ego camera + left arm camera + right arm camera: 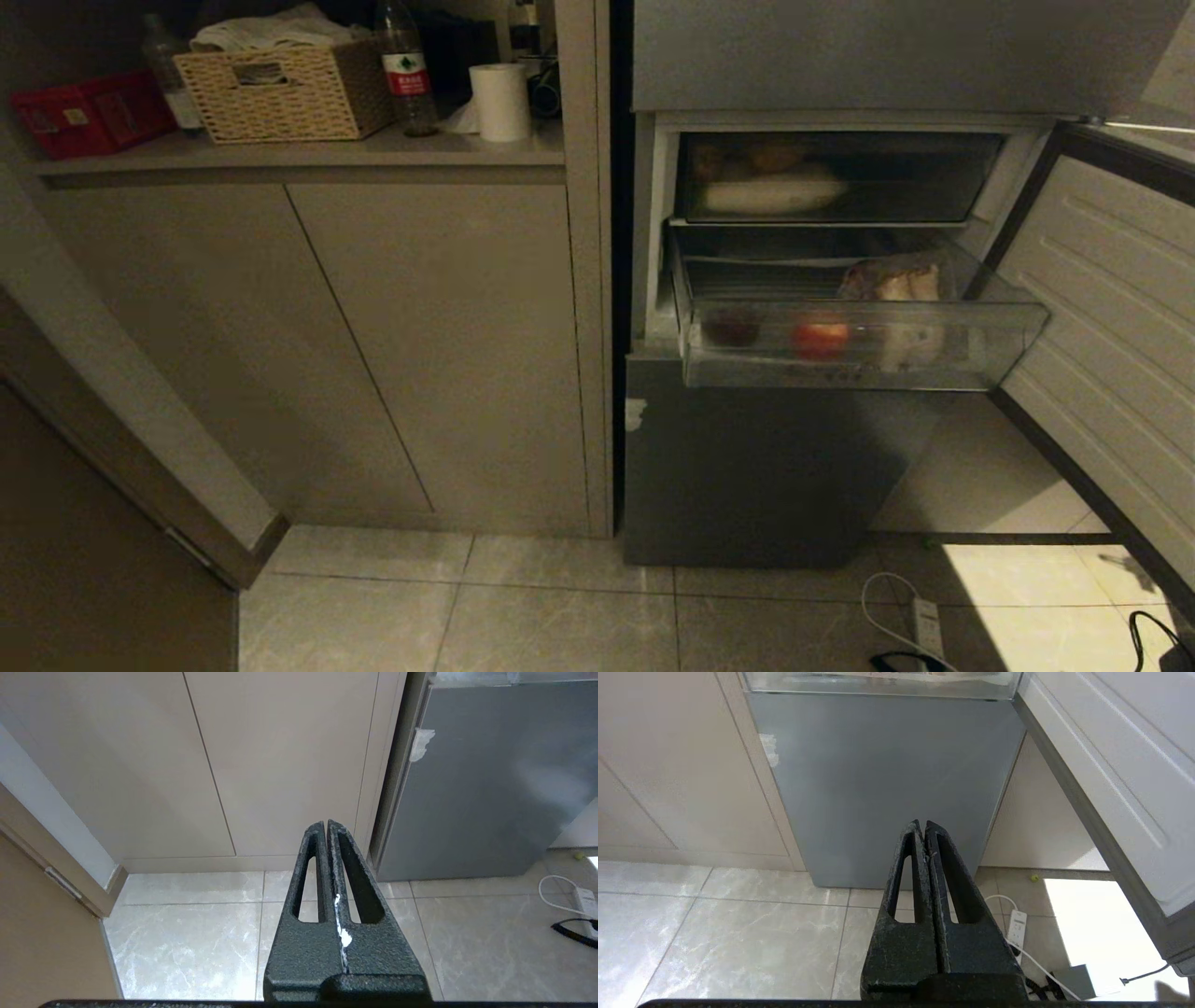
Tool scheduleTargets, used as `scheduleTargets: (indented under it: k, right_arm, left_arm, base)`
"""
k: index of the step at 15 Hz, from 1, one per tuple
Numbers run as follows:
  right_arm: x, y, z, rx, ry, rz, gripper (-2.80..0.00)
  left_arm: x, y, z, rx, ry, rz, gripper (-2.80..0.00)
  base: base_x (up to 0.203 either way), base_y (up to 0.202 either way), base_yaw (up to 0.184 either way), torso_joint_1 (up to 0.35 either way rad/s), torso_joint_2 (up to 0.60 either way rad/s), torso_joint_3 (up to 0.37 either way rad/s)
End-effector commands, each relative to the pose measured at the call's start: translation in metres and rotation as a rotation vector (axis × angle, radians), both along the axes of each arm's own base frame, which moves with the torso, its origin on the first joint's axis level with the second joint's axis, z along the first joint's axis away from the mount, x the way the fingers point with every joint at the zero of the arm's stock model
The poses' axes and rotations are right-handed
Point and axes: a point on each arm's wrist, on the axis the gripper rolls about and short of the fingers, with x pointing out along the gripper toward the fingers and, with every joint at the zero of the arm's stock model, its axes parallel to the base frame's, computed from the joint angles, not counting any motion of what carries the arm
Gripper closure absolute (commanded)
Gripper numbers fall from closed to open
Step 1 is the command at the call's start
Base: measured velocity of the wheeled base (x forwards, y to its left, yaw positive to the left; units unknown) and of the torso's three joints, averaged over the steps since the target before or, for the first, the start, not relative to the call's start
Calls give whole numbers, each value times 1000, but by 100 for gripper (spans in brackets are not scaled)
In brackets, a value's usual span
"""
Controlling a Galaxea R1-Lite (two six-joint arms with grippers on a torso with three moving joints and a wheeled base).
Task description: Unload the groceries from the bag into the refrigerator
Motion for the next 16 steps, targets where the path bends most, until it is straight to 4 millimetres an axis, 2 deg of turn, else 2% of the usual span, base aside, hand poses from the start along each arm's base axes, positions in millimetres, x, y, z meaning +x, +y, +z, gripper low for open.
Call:
scheduleTargets:
  k: [1, 3, 16]
  right_arm:
    - [0, 0, 0, 0, 1, 0, 0]
    - [0, 0, 0, 0, 1, 0, 0]
    - [0, 0, 0, 0, 1, 1, 0]
  left_arm:
    - [0, 0, 0, 0, 1, 0, 0]
    - [0, 0, 0, 0, 1, 0, 0]
    - [0, 0, 0, 0, 0, 0, 0]
  base:
    - [0, 0, 0, 0, 0, 0]
    - [-4, -1, -45, 0, 1, 1]
    - [-1, 8, -174, 3, 3, 4]
